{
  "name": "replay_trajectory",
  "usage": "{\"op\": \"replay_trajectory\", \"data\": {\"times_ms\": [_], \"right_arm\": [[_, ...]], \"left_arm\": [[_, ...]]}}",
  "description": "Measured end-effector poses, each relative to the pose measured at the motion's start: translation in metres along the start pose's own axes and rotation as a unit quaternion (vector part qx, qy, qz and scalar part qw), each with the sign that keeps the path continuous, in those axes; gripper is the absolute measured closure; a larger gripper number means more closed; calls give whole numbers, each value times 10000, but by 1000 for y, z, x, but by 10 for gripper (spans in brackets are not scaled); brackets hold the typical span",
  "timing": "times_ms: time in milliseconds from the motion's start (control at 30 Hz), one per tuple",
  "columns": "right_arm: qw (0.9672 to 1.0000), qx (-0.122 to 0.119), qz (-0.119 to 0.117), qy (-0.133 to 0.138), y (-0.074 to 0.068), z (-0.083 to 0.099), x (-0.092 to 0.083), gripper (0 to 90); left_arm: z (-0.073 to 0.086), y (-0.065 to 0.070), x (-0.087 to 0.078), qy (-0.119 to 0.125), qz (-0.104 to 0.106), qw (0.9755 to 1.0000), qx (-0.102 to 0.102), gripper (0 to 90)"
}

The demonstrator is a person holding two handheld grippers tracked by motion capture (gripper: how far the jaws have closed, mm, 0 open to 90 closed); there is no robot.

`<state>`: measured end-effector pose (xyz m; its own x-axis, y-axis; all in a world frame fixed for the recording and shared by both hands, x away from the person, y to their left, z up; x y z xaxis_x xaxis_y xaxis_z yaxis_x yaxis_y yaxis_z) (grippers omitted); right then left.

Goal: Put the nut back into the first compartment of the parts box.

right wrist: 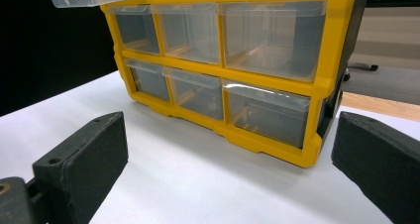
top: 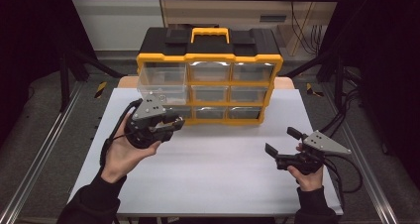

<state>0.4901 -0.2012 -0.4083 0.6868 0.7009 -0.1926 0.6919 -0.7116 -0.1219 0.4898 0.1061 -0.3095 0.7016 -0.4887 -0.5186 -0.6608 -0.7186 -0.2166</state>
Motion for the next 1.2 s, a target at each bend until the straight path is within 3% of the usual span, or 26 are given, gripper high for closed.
{"op": "replay_trajectory", "data": {"times_ms": [733, 1200], "right_arm": [[10000, 11, -4, 4, 0, 0, 0, 15], [10000, 1, 8, -3, 0, 0, 0, 15]], "left_arm": [[-36, -33, -26, 257, -368, 9989, -103, 694], [-52, -57, -26, 268, -579, 9978, -193, 694]]}}
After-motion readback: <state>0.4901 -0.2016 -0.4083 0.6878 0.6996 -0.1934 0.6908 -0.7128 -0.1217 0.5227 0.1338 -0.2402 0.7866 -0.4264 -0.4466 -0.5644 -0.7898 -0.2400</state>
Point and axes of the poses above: each handheld gripper's, and its own axes: x roughly forward along the jaws, z roughly out of its underside, y roughly to its right, the point moved 9 cm from there along x, roughly forward along the jaws, and after that the axes turned 8 degrees about -z, right-handed, at the moved point
